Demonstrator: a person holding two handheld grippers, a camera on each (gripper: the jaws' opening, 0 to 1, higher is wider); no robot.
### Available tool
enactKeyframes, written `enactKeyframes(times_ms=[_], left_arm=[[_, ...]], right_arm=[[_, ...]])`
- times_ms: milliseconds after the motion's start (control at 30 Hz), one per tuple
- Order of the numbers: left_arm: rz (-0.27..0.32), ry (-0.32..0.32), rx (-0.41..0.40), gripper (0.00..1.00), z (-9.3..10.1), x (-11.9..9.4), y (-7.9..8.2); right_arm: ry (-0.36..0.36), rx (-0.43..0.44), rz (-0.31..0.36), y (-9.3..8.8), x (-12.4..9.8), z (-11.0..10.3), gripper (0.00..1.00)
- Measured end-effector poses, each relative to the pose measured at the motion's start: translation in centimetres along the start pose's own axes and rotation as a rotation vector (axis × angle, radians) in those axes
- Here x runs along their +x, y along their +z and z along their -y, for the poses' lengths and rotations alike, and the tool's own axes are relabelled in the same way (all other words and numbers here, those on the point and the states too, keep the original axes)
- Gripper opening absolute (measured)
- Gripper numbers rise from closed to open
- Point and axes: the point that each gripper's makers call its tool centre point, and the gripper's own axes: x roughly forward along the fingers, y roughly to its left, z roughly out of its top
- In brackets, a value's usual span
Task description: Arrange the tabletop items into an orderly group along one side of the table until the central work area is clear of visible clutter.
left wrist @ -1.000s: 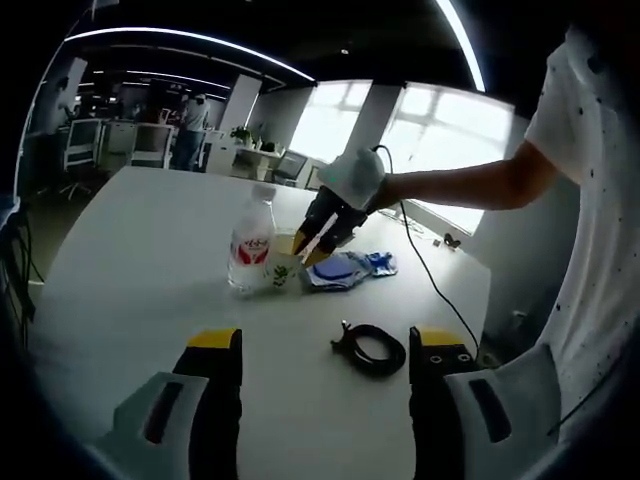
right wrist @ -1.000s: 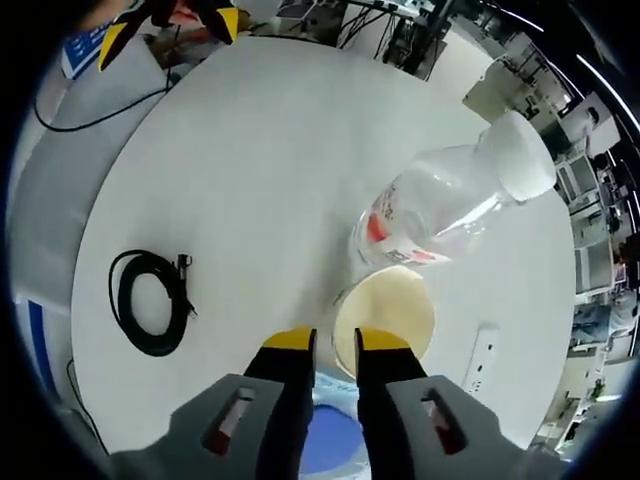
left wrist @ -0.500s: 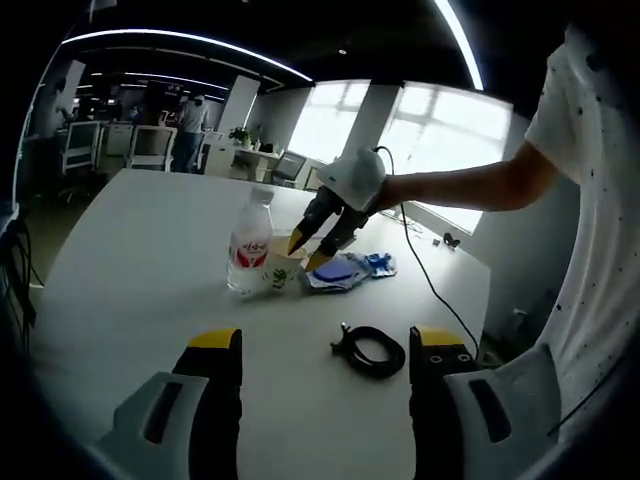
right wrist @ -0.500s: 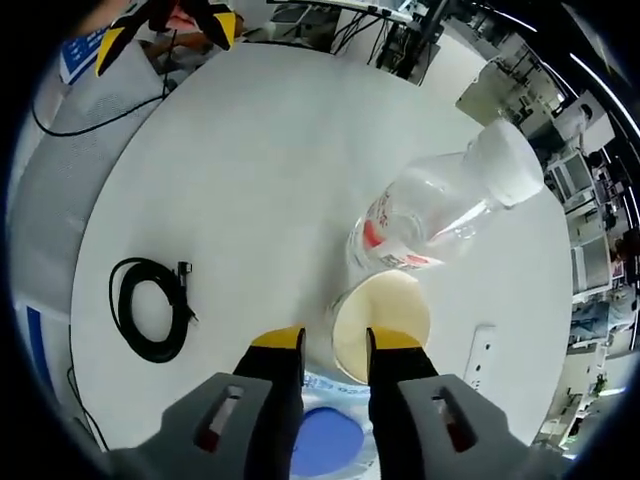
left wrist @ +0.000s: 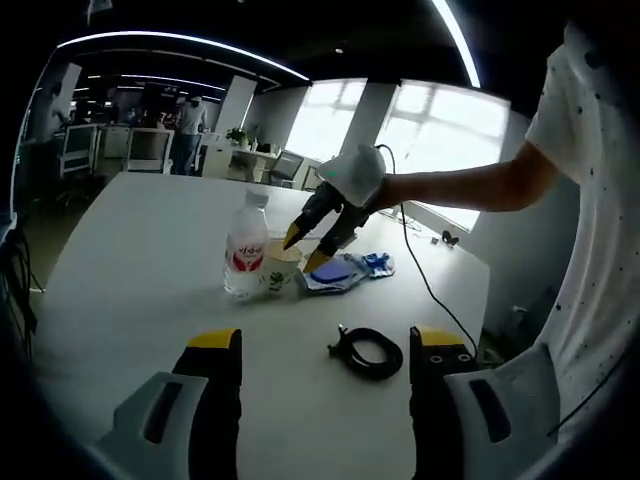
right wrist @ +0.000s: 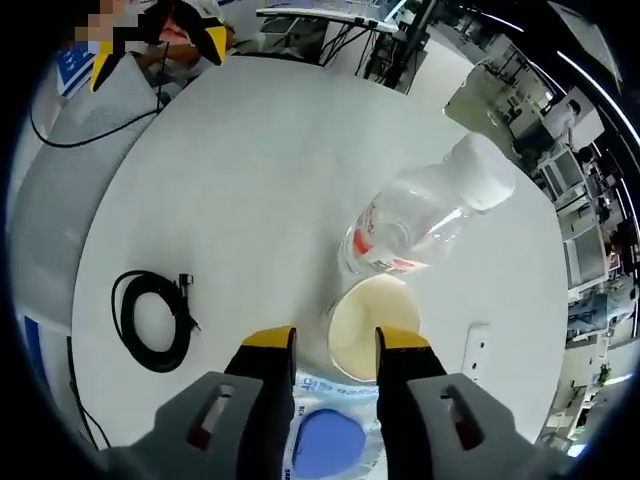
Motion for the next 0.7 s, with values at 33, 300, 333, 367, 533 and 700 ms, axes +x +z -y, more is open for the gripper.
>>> enactKeyframes(times_ms=[33, 300, 333, 367, 533, 700], left_arm=[[-0.001, 0.0, 0.002, 0.69, 0.0, 0.0, 0.0], [-0.004, -0.004, 0.013, 0.7, 0.3, 0.1, 0.3], [-0.004, -0.005, 0.015, 0.7, 0.3, 0.2, 0.4], [-0.004, -0.006, 0.016, 0.71, 0.4, 0.2, 0.4], [-0.007, -0.006, 0.022, 0.71, 0.5, 0.2, 0.6], [-0.011, -0.007, 0.029, 0.72, 0.7, 0.3, 0.8]], right_arm=[[-0.002, 0.008, 0.005, 0.1, -0.1, 0.0, 0.31], [-0.034, 0.034, 0.036, 0.4, -0.7, 0.2, 0.35], [-0.037, 0.038, 0.039, 0.4, -0.7, 0.3, 0.36], [-0.04, 0.042, 0.043, 0.4, -0.8, 0.2, 0.37], [-0.059, 0.076, 0.069, 0.6, -1.3, 0.4, 0.39], [-0.075, 0.105, 0.09, 0.8, -1.9, 0.5, 0.43]])
